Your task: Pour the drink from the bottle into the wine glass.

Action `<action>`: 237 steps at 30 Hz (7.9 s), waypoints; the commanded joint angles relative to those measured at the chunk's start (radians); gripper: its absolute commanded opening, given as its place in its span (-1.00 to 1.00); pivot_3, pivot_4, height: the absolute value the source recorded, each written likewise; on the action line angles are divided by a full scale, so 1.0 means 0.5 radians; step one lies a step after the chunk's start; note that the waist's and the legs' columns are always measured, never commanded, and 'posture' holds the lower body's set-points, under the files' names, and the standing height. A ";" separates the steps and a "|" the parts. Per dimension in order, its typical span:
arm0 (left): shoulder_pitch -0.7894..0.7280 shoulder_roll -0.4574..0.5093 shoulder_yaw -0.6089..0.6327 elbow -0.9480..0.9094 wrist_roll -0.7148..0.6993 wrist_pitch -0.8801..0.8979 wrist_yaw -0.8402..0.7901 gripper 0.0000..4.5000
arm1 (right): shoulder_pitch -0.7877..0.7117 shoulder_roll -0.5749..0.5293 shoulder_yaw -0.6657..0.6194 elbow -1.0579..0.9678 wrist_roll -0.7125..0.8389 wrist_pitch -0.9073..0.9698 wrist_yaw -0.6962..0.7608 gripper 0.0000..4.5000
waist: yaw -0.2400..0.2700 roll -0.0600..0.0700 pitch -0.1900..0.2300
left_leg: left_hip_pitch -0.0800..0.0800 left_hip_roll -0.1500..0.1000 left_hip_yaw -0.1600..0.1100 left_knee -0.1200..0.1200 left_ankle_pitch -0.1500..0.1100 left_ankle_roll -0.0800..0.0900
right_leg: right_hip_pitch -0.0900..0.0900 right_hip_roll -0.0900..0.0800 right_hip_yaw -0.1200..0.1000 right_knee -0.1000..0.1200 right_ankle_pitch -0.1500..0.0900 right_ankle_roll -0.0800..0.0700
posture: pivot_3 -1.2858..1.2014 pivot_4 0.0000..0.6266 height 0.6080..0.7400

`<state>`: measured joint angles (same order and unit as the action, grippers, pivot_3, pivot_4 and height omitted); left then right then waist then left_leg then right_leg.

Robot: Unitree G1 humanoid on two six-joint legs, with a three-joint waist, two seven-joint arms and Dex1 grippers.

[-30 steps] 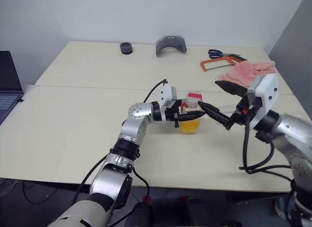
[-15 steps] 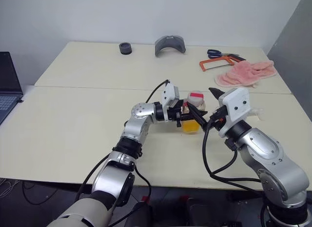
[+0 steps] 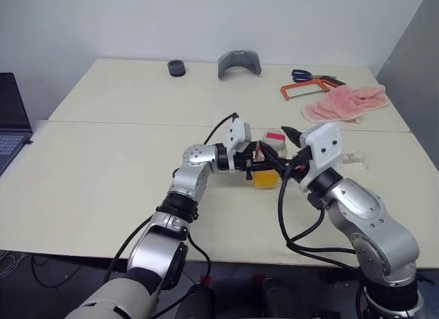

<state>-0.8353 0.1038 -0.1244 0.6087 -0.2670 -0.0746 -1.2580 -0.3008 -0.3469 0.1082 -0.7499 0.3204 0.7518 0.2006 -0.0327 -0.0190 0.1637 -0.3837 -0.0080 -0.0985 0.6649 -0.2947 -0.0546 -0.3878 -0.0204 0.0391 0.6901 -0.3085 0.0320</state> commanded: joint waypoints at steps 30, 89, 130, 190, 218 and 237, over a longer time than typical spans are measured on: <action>-0.132 -0.004 0.047 0.052 0.003 -0.031 0.039 -0.24 | 0.038 -0.335 -0.326 -0.273 0.288 0.051 0.124 0.61 | -0.002 0.001 0.001 | -0.003 0.001 -0.001 0.001 0.000 0.002 | -0.001 -0.002 0.000 0.003 0.000 0.000 | 0.03 -0.52 1.00; -0.145 0.018 0.017 0.124 0.057 -0.104 0.047 -0.24 | -0.018 0.400 0.121 0.076 -0.433 -0.227 -0.205 0.46 | -0.006 0.001 0.001 | 0.001 0.000 -0.001 0.002 0.001 0.002 | -0.003 0.000 0.001 0.010 0.000 0.000 | 0.03 -0.52 1.00; -0.142 0.025 0.033 0.046 -0.013 0.010 -0.167 -0.26 | -0.159 -0.425 -0.327 -0.016 0.334 0.002 0.502 0.75 | 0.000 0.004 0.004 | -0.003 0.000 -0.002 0.001 0.001 0.003 | -0.002 -0.003 0.000 0.007 0.000 -0.001 | 0.03 -0.52 1.00; -0.207 0.019 0.054 0.136 -0.007 -0.046 -0.130 -0.27 | -0.137 -0.301 -0.277 -0.129 0.347 0.009 0.201 0.75 | -0.001 0.004 0.004 | -0.001 -0.001 -0.001 0.002 0.001 0.004 | -0.002 0.000 0.001 0.009 -0.001 -0.001 | 0.03 -0.52 1.00; -0.193 0.023 0.050 0.123 -0.008 -0.039 -0.145 -0.27 | -0.077 -0.338 -0.323 -0.049 0.160 -0.029 0.241 0.75 | -0.001 0.004 0.004 | -0.001 -0.001 0.000 0.002 0.001 0.005 | -0.002 0.000 0.001 0.009 -0.001 -0.001 | 0.03 -0.52 1.00; -0.202 0.021 0.048 0.126 -0.002 -0.041 -0.137 -0.27 | -0.026 -0.358 -0.368 -0.138 0.403 0.056 0.337 0.75 | -0.001 0.004 0.004 | -0.001 -0.001 0.000 0.002 0.001 0.005 | -0.002 0.000 0.001 0.009 -0.001 -0.001 | 0.03 -0.52 1.00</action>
<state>-0.9152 0.1158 -0.1123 0.7113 -0.2512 -0.0768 -1.3232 -0.3111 -0.5173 -0.0530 -0.7812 0.5017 0.7820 0.3619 -0.0333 -0.0169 0.1657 -0.3842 -0.0084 -0.0987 0.6657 -0.2944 -0.0522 -0.3888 -0.0204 0.0397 0.6945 -0.3088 0.0317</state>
